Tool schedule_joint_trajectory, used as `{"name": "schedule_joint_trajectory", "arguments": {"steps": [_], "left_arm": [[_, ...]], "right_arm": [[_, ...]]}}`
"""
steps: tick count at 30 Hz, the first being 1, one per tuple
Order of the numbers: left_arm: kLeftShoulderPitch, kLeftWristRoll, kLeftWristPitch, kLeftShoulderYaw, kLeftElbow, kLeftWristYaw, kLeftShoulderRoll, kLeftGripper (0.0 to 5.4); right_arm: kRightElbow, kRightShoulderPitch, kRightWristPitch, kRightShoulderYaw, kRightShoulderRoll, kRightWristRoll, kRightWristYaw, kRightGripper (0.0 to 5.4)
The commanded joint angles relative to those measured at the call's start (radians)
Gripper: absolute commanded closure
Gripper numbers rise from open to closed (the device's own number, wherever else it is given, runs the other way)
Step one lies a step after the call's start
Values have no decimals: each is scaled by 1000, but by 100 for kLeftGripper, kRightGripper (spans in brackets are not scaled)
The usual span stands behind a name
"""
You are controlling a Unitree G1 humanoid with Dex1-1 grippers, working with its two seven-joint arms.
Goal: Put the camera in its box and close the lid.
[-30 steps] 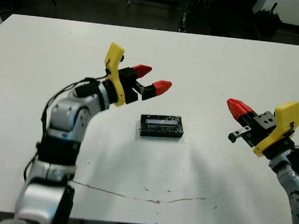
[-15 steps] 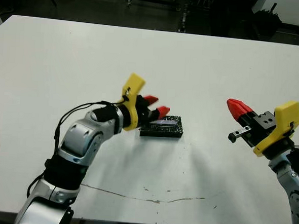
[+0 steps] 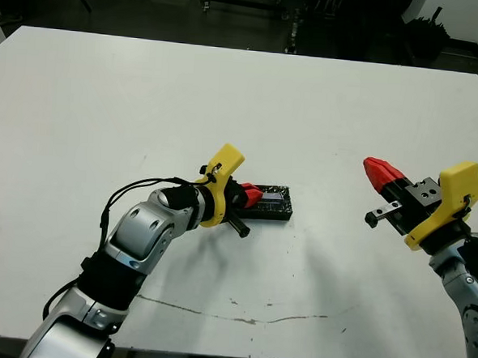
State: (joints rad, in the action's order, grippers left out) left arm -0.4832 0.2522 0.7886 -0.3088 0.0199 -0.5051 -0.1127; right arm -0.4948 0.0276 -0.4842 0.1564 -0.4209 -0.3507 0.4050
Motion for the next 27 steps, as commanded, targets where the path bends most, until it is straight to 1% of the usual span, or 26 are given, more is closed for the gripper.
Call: {"name": "schedule_joint_trajectory", "arguments": {"steps": [1, 4, 6, 8, 11, 13, 16, 19, 22, 24, 27], "left_arm": [[38, -3, 62, -16, 13, -11, -23, 538], [25, 19, 95, 10, -42, -17, -37, 538], [5, 60, 151, 57, -94, -23, -46, 538], [-10, 99, 184, 104, -153, -34, -67, 538], [-4, 157, 170, 194, -238, -50, -99, 538], [7, 184, 152, 249, -287, -47, -120, 538], [41, 209, 71, 334, -340, -37, -133, 538], [95, 237, -10, 409, -364, -8, -111, 538], [163, 239, -106, 444, -376, 19, -94, 538], [209, 244, -148, 463, -370, 38, -82, 538], [267, 224, -207, 473, -363, 71, -77, 538]], "right_arm": [[1, -7, 4, -1, -5, 5, -2, 540], [-1, -7, -4, 3, 1, -6, -5, 540], [-3, -8, 1, 3, 1, -4, -5, 540], [-2, -7, 7, 4, -1, -2, -2, 540], [-9, -4, 0, 1, 3, 0, -11, 540], [-10, -1, 1, -3, 8, 3, -18, 540], [-4, 4, 30, -17, 41, 16, -43, 540], [4, 10, 70, -46, 107, 39, -97, 540], [18, 18, 109, -81, 161, 73, -141, 540], [31, 22, 130, -104, 195, 107, -179, 540], [44, 23, 148, -134, 238, 161, -238, 540]]}}
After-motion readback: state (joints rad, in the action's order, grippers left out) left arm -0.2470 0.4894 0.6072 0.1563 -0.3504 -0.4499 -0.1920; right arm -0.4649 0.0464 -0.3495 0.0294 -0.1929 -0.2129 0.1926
